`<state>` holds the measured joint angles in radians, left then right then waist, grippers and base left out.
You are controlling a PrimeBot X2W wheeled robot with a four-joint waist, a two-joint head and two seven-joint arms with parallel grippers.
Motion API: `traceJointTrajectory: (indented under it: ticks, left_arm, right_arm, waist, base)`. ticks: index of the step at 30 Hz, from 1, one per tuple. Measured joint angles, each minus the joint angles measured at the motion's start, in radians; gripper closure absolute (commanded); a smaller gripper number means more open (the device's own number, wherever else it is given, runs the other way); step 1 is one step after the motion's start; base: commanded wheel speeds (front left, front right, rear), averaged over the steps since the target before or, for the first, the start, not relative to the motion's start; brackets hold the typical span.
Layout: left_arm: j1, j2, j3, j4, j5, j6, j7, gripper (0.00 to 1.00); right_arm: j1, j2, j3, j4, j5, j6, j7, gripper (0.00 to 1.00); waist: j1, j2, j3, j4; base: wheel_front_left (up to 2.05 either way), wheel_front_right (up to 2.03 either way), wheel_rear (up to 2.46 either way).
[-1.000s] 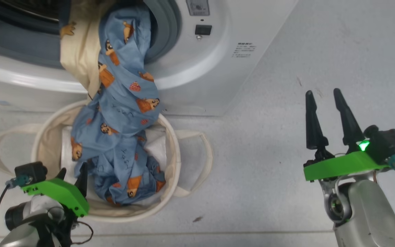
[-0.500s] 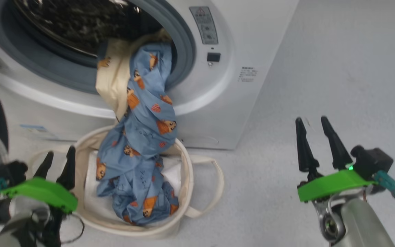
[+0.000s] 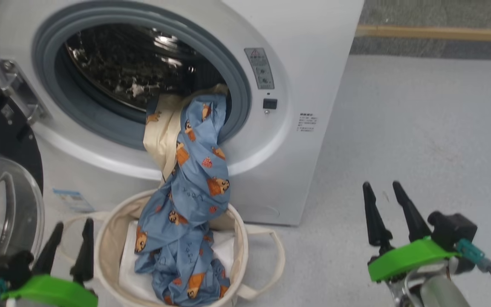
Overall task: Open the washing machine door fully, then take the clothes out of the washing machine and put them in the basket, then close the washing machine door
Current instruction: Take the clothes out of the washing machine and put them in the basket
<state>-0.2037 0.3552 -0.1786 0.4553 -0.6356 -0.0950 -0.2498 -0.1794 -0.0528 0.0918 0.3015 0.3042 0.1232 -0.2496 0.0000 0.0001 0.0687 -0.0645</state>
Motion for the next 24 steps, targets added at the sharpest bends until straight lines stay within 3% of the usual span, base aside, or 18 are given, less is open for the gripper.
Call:
traceJointTrajectory:
  ticks: [7, 24]
  left_arm:
    - [0.142, 0.005, 0.043, -0.107, 0.025, 0.073, 0.000, 0.00]
    - [0.201, 0.006, 0.060, -0.176, 0.044, 0.133, 0.000, 0.00]
  right_arm:
    - [0.042, 0.000, 0.008, 0.008, 0.005, 0.000, 0.000, 0.00]
    - [0.046, 0.000, 0.025, 0.014, 0.017, 0.000, 0.000, 0.00]
  waist:
    - [0.0000, 0.0000, -0.058, -0.010]
    - [0.0000, 0.0000, -0.091, -0.028]
  base:
    - [0.00, 0.00, 0.00]
    - [0.00, 0.00, 0.00]
